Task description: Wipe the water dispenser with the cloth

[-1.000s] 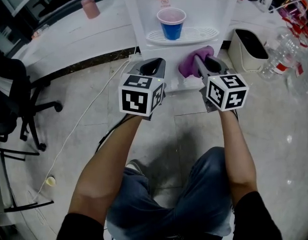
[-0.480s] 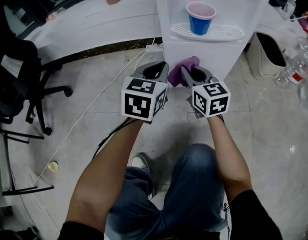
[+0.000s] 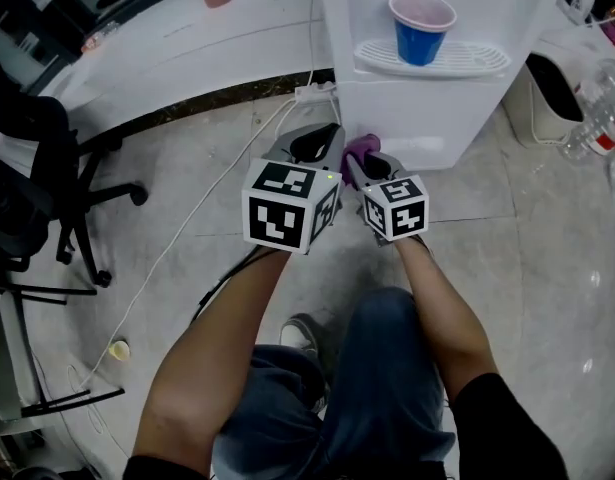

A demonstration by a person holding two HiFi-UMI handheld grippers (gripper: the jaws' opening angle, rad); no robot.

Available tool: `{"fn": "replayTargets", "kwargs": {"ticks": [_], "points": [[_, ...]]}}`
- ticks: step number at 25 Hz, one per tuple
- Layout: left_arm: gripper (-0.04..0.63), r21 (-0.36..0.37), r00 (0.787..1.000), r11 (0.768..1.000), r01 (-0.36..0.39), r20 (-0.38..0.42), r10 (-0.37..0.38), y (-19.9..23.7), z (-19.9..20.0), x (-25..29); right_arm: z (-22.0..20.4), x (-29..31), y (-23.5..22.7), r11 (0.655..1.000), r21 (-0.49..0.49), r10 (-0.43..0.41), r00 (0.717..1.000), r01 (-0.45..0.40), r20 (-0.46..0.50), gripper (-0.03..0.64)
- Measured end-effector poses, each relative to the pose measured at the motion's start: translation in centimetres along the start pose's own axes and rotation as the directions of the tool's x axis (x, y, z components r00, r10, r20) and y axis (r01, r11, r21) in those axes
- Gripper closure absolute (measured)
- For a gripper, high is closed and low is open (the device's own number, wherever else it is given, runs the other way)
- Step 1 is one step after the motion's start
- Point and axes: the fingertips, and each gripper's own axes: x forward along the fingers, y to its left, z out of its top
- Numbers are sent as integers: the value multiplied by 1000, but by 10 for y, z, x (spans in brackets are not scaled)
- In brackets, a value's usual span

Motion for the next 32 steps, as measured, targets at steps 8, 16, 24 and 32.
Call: {"fn": "replayTargets", "kwargs": {"ticks": [8,16,24,32], "points": [[569,-10,999,999,41,19,-41,3,5,15,-9,12,-12,999,20,-50,999,50,3,584],[569,30,996,996,80,21,-81,-15,6,30,-7,-7,-44,994,24,-103,995,103,3,584],[569,53,992,990,128,12,-129,-42,10,48,-6,-37,-90,982,67,-180,984,179,14,584],[569,81,984,981,178,-5,-178,-75,13,69,-8,-66,-133,971,46,-237,972,236,4,584]]}}
